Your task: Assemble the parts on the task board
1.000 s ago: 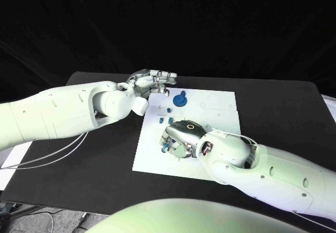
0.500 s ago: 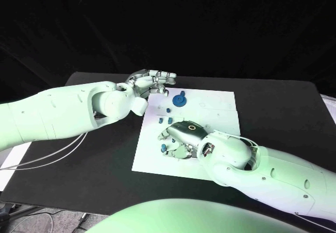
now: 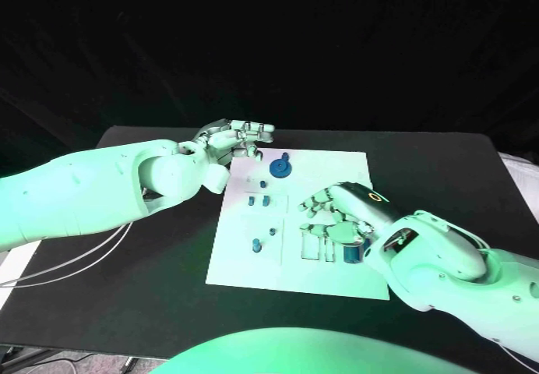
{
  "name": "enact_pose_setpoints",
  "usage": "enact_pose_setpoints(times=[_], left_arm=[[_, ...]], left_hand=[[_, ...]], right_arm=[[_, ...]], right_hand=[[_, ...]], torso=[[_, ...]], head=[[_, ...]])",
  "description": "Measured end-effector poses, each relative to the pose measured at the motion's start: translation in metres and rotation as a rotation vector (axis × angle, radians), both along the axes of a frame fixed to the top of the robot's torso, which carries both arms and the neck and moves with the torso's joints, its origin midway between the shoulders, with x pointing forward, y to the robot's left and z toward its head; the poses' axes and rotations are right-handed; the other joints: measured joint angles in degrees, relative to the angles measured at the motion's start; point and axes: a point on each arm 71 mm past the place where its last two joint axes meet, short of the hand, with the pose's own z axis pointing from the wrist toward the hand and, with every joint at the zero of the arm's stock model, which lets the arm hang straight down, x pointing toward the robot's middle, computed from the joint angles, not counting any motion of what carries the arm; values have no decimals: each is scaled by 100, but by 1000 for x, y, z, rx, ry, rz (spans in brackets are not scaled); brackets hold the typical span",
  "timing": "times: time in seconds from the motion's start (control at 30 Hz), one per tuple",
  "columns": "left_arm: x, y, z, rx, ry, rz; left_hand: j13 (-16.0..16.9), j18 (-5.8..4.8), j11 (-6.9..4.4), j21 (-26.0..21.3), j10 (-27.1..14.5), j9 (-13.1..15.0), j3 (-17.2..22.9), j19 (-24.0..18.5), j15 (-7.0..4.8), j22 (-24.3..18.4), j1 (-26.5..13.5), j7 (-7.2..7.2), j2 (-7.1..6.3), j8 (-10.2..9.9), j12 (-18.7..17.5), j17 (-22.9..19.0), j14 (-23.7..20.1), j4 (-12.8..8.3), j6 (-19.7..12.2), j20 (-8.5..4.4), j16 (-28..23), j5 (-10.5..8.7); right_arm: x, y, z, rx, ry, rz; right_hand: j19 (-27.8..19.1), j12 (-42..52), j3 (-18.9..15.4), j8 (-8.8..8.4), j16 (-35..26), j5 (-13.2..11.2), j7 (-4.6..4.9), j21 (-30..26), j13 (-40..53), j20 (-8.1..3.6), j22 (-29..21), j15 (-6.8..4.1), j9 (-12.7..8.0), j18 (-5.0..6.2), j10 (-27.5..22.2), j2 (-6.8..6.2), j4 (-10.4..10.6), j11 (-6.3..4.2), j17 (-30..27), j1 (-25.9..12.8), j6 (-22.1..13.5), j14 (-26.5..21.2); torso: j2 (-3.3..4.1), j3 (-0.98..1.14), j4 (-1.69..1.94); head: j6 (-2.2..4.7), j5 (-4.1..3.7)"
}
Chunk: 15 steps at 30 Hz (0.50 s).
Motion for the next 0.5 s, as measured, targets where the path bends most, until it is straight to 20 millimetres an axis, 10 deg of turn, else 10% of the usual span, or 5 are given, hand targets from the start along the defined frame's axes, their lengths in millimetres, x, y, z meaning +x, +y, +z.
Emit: enact_pose_setpoints(times=[0.23,0.5], left_arm=[[-1,1,-1,2,-2,-3],[-2,0,-4,4,1,-6]], left_hand=[[0,0,0,0,0,0,0,0,0,0,0,0,0,0,0,0,0,0,0,0,0,0],[2,0,0,0,0,0,0,0,0,0,0,0,0,0,22,-5,0,0,0,0,0,0]], right_arm=[[-8,-63,-1,-3,168,-194],[-22,-97,-20,-49,334,-364]], right_hand=[[817,2007,-412,202,1015,562,-261,817,1692,-264,1334,-290,25,-140,1051,-66,424,-397,1460,-308,132,3],[877,4202,-996,457,1291,846,-284,959,4232,-283,1576,-291,69,-225,774,-23,897,-378,1620,-371,73,9]], torso=[[-37,-26,-105],[-94,-56,-227]], head=[[91,-160],[113,-250]])
